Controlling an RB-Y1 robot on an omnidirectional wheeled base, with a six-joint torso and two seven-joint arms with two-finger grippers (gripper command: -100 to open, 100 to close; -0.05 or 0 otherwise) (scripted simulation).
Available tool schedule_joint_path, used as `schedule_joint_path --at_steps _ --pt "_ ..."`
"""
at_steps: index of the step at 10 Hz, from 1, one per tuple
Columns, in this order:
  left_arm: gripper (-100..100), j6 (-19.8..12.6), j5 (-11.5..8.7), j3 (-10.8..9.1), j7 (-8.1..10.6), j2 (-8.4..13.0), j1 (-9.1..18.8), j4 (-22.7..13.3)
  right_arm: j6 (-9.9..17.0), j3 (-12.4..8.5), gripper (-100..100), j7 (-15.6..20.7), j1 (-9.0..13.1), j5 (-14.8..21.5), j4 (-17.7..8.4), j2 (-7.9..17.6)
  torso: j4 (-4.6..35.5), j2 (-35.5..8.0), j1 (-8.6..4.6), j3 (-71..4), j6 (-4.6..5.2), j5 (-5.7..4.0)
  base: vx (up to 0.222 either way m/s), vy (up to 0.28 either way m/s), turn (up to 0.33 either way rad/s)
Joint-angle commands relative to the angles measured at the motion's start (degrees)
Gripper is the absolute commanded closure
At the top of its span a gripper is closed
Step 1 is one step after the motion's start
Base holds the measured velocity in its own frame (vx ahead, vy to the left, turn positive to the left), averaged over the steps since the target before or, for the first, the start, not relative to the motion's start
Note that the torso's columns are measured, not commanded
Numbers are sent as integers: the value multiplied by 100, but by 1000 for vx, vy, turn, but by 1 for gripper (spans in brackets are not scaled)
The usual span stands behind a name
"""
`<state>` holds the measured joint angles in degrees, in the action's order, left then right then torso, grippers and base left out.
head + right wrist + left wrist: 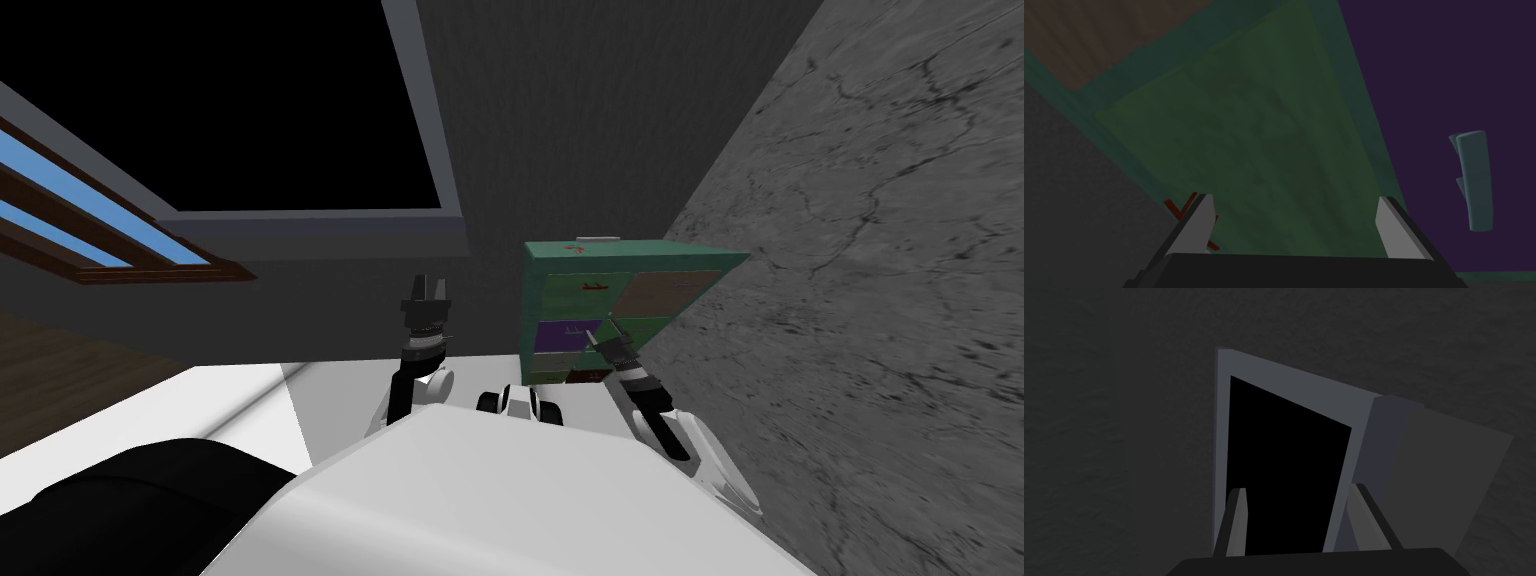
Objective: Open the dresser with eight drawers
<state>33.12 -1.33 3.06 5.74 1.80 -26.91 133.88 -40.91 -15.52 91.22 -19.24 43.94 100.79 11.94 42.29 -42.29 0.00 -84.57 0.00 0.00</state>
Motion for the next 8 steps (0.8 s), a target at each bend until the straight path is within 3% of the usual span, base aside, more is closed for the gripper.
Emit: schedule_joint_path --at_steps 1,8 --pt "0 0 0 0 0 0 0 0 -88 -74 -100 401 1 135 -157 13 1 -1 -7 1 0 -2 14 34 -20" --pt "0 0 0 0 0 0 0 0 -341 -269 -100 1477 15 407 -587 16 0 2 -2 -1 1 -1 18 38 -13"
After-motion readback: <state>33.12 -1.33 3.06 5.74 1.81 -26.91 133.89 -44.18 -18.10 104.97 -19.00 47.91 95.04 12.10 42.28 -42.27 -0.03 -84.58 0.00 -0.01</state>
